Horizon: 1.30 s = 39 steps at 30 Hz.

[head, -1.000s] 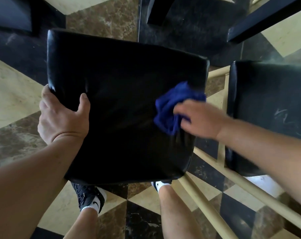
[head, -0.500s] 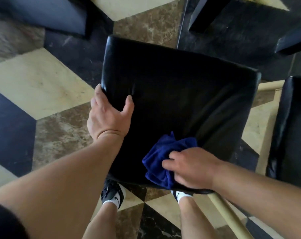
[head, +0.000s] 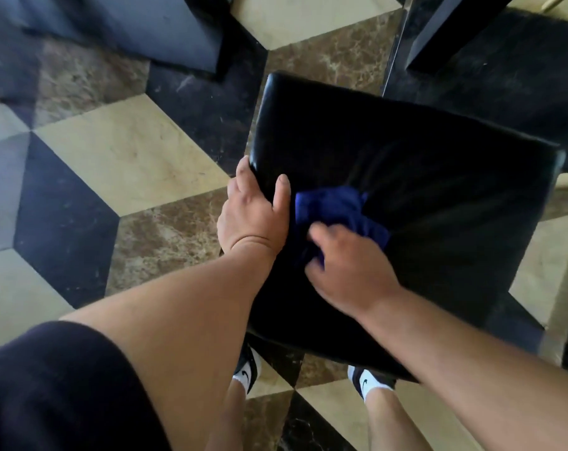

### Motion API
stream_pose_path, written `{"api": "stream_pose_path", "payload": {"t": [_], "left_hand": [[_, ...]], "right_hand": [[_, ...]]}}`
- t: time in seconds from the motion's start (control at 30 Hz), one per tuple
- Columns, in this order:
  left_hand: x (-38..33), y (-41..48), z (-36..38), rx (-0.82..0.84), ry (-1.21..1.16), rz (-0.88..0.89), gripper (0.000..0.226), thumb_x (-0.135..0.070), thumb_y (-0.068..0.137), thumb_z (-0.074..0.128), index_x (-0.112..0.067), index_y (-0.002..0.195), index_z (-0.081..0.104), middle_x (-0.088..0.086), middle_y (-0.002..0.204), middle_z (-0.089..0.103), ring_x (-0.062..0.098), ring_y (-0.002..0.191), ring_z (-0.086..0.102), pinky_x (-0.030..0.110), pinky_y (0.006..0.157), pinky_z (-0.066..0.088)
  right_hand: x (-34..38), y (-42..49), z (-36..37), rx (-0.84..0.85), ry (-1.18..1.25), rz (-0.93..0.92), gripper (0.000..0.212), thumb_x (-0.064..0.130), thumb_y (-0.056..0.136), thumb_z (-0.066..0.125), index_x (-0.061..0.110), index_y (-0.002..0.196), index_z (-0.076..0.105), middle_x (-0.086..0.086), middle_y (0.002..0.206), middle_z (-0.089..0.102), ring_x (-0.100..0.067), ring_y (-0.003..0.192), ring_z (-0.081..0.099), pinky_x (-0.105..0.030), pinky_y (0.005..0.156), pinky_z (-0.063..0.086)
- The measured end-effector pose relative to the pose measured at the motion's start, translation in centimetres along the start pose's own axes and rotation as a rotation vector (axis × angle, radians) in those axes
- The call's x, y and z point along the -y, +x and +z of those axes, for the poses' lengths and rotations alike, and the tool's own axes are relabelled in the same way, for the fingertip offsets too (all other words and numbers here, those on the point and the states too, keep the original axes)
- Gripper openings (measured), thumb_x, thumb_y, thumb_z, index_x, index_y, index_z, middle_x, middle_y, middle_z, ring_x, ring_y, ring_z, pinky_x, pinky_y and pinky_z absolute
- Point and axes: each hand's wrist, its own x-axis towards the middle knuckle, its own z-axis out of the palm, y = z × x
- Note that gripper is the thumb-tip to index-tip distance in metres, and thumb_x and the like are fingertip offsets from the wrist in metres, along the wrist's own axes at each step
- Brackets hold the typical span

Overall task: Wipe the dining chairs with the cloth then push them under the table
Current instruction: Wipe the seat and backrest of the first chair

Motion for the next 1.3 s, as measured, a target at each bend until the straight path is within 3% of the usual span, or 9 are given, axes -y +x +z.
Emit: {"api": "stream_pose_path", "payload": {"t": [0.17, 0.27, 0.37, 0.43, 0.63, 0.73, 0.83, 1.07, 1.3], "left_hand": [[0.0, 0.9, -2.1, 0.271, -0.197, -0.063, 0.069, -0.067, 0.094, 0.03, -0.04, 0.157, 0.024, -0.001, 0.15, 0.053, 0.031, 0.122, 0.057, 0.045, 0.09, 0.04], [-1.6, 3.2, -3.9, 0.469, -0.429, -0.272, 0.056, -0.049, 0.105, 0.034, -0.025, 0.155, 0.039, 0.009, 0.145, 0.056, 0.032, 0.123, 0.054, 0.046, 0.109, 0.04], [-2.5, 4.5, -5.7, 0.607, -0.681, -0.495, 0.042, -0.043, 0.106, 0.039, -0.015, 0.111, 0.069, 0.007, 0.102, 0.071, 0.021, 0.086, 0.07, 0.029, 0.073, 0.057], [-2.2, 5.0, -6.2, 0.593, -0.741, -0.52, 0.031, -0.043, 0.109, 0.038, -0.029, 0.091, 0.058, -0.007, 0.087, 0.057, 0.001, 0.061, 0.059, 0.016, 0.047, 0.048], [-1.9, 5.0, -7.1, 0.687, -0.912, -0.579, 0.056, -0.062, 0.107, 0.034, -0.02, 0.126, 0.064, 0.0, 0.105, 0.076, 0.021, 0.102, 0.061, 0.024, 0.086, 0.053], [-2.0, 5.0, -7.1, 0.577, -0.983, -0.589, 0.061, -0.057, 0.107, 0.04, -0.019, 0.153, 0.049, 0.002, 0.155, 0.053, 0.024, 0.142, 0.049, 0.035, 0.11, 0.04], [-2.3, 4.6, -7.0, 0.771, -0.818, -0.637, 0.076, -0.074, 0.095, 0.031, -0.024, 0.143, 0.062, 0.013, 0.139, 0.067, 0.036, 0.13, 0.059, 0.052, 0.117, 0.035], [-0.5, 3.2, -1.9, 0.313, -0.403, -0.232, 0.074, -0.075, 0.102, 0.021, -0.022, 0.137, 0.06, 0.0, 0.126, 0.066, 0.031, 0.119, 0.059, 0.04, 0.092, 0.037], [-0.8, 1.7, -0.4, -0.008, -0.091, -0.177, 0.063, -0.076, 0.098, 0.006, -0.03, 0.092, 0.05, -0.011, 0.069, 0.055, 0.013, 0.06, 0.048, 0.032, 0.052, 0.025]], "right_hand": [[1.7, -4.9, 2.3, 0.264, -0.024, -0.121, 0.025, 0.027, 0.087, 0.052, 0.029, 0.111, 0.047, -0.002, 0.096, 0.063, -0.032, 0.074, 0.066, -0.036, 0.051, 0.038], [1.6, -1.0, 0.8, 0.119, -0.047, -0.014, 0.019, 0.028, 0.086, 0.056, 0.027, 0.105, 0.055, -0.005, 0.101, 0.067, -0.037, 0.086, 0.068, -0.04, 0.059, 0.047], [1.6, 6.8, -2.0, -0.13, 0.078, 0.211, 0.018, 0.026, 0.088, 0.06, 0.021, 0.105, 0.059, -0.011, 0.101, 0.07, -0.037, 0.095, 0.068, -0.039, 0.068, 0.046], [2.0, 11.7, -3.5, -0.214, 0.105, 0.288, 0.023, 0.026, 0.09, 0.059, 0.02, 0.112, 0.06, -0.009, 0.102, 0.072, -0.035, 0.097, 0.068, -0.034, 0.067, 0.038], [5.3, 7.8, 0.0, -0.087, 0.042, 0.12, 0.016, 0.026, 0.086, 0.06, 0.021, 0.1, 0.054, -0.014, 0.099, 0.069, -0.039, 0.091, 0.068, -0.038, 0.064, 0.041], [7.9, -0.8, 4.5, 0.228, 0.016, -0.055, 0.018, 0.023, 0.089, 0.056, 0.022, 0.105, 0.049, -0.012, 0.104, 0.065, -0.04, 0.091, 0.069, -0.042, 0.062, 0.043], [8.3, -5.4, 6.3, 0.44, 0.061, -0.187, 0.016, 0.017, 0.091, 0.055, 0.022, 0.104, 0.048, -0.008, 0.102, 0.06, -0.038, 0.087, 0.068, -0.04, 0.058, 0.039], [1.2, 4.8, -2.3, 0.052, -0.129, -0.002, 0.023, 0.024, 0.089, 0.057, 0.024, 0.111, 0.06, -0.012, 0.109, 0.068, -0.039, 0.094, 0.069, -0.04, 0.066, 0.049], [-4.9, 11.4, -8.2, -0.34, -0.039, 0.249, 0.024, 0.023, 0.087, 0.063, 0.022, 0.11, 0.064, -0.008, 0.095, 0.071, -0.036, 0.09, 0.069, -0.034, 0.063, 0.042]]}}
